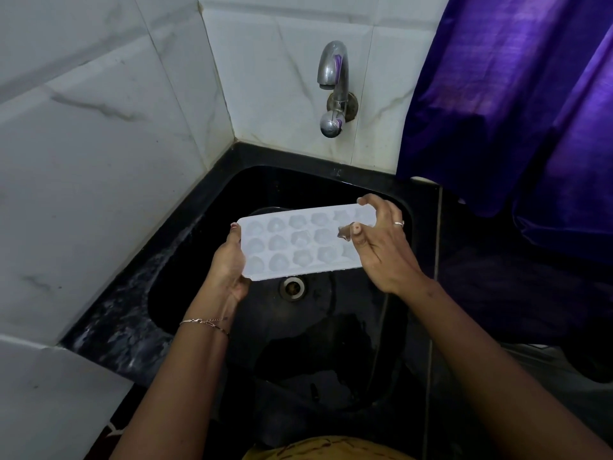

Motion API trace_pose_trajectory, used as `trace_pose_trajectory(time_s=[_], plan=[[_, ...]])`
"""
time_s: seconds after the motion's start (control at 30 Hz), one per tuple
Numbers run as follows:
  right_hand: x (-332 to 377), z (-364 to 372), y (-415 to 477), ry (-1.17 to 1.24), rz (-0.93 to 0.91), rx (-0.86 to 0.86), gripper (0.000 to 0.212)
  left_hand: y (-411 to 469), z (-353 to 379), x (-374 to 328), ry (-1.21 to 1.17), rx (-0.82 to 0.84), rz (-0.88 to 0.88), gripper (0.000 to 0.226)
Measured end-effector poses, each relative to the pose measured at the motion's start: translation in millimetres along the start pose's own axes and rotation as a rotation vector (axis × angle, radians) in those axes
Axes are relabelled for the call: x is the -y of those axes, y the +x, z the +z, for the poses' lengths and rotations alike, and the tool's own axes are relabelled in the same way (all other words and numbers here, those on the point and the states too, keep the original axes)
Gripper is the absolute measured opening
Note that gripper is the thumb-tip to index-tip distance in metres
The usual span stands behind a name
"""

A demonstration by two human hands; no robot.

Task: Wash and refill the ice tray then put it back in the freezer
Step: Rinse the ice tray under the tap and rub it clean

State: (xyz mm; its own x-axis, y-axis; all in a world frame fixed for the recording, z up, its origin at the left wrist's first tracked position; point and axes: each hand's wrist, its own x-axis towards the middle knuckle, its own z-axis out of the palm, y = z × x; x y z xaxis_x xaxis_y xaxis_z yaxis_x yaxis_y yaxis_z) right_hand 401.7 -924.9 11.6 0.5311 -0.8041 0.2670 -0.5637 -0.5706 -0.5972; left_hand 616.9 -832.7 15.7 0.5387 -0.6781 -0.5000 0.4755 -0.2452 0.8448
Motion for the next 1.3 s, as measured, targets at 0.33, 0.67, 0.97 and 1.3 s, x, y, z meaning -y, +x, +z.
trace_pose_trajectory(time_s=[0.33,0.67,0.97,1.3], plan=[[-4,-3,-1,0.097,0.012,0.02,0.073,-1,-2,0,-0.032,0.158,-0.059,0.062],[-9,-9,3,0.138,0.042,0.074,0.069,-3,-3,10,-0.03,0.202,-0.077,0.054],[12,-11,2,-0.158,-0.187,0.047,0.06,2,-8,6,-0.029,0.098,-0.042,0.05],[23,10,6,-0.28,-0.204,0.134,0.062,-2,-6,7,-0.022,0.063,-0.034,0.048]])
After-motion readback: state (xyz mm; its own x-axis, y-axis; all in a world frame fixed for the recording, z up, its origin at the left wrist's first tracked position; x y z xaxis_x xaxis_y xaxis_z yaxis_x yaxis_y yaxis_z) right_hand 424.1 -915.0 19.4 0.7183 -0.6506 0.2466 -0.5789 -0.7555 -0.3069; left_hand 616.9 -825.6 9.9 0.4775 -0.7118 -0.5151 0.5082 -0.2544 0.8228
